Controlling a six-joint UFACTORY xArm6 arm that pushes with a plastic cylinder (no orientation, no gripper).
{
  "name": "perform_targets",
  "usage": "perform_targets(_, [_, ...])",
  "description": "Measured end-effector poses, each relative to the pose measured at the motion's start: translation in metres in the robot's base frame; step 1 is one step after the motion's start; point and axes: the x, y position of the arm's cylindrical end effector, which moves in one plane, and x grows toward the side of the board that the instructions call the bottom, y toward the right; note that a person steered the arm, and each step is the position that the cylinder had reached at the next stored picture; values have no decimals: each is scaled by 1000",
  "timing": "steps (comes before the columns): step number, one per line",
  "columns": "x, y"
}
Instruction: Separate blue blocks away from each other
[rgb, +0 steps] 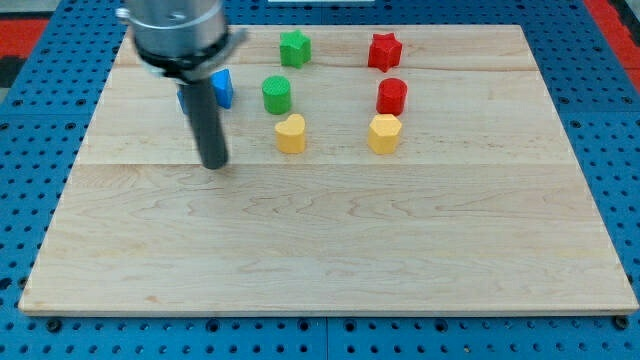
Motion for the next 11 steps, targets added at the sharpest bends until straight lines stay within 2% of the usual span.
perform_targets(2, [-50, 51])
perform_targets(3, [-87, 48])
perform_targets(4, [-124, 14])
perform_targets(5, [-134, -30])
perform_targets(6, [-137, -33])
perform_targets(7, [-126, -30])
perform_targets(9, [-55, -22])
perform_targets(11, [-2, 3])
